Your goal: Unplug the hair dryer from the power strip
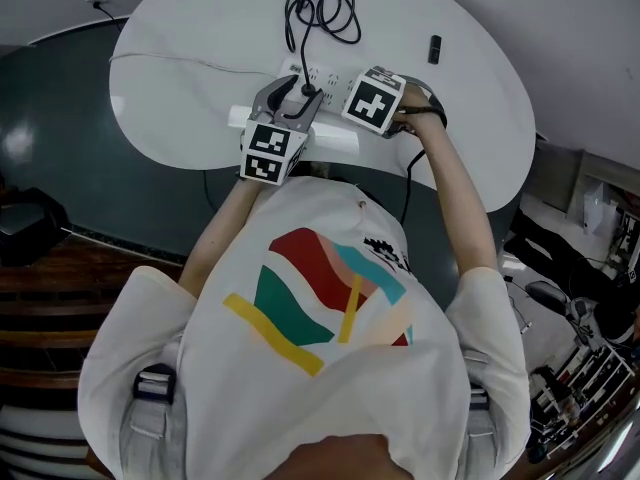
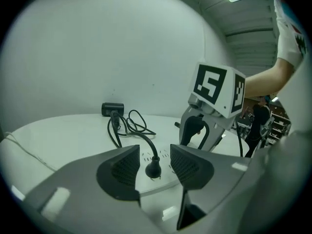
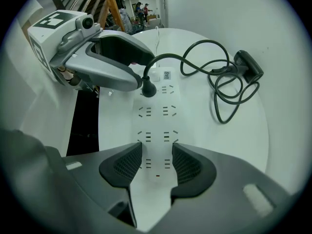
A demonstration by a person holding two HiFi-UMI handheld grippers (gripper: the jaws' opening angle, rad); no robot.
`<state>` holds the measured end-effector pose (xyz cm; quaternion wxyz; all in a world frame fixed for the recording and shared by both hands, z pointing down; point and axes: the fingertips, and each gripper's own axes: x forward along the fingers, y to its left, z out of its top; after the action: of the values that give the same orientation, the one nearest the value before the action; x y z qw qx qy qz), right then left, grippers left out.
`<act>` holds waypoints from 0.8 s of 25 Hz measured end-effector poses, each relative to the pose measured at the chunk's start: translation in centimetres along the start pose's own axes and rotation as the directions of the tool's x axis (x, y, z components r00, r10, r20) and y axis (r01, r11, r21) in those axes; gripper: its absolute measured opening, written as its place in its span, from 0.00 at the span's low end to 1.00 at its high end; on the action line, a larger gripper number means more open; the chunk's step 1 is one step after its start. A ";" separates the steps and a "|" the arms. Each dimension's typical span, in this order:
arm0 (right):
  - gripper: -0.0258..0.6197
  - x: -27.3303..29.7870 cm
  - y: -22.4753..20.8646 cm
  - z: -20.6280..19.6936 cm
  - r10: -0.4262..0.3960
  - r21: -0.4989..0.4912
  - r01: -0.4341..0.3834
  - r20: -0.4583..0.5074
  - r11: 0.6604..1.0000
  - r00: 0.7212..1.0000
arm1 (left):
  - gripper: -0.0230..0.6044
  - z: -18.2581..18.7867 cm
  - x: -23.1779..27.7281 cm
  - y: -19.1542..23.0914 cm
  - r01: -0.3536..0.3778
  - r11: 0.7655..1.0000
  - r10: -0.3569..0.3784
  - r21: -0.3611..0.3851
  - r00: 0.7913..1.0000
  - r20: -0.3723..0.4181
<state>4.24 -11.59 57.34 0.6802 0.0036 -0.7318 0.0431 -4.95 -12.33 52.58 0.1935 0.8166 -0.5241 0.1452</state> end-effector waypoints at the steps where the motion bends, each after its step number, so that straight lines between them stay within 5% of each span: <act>1: 0.37 0.1 0.0 0.1 0.002 0.000 -0.002 -0.008 1.000 1.000 | 0.32 -0.4 0.3 0.0 -0.001 1.000 0.001 0.003 1.000 -0.013; 5: 0.37 0.2 -0.1 0.1 0.010 -0.004 -0.010 -0.040 1.000 0.999 | 0.12 -0.8 1.0 0.1 -0.034 0.998 0.036 0.043 0.998 -0.059; 20: 0.37 0.1 -0.1 0.1 0.002 0.011 -0.001 -0.052 1.000 0.999 | 0.14 -0.8 2.6 -0.1 0.032 0.998 -0.026 0.058 0.994 -0.103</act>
<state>4.11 -11.69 57.40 0.6988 0.0056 -0.7137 0.0477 -3.87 -13.99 54.43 0.1975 0.8211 -0.4971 0.1994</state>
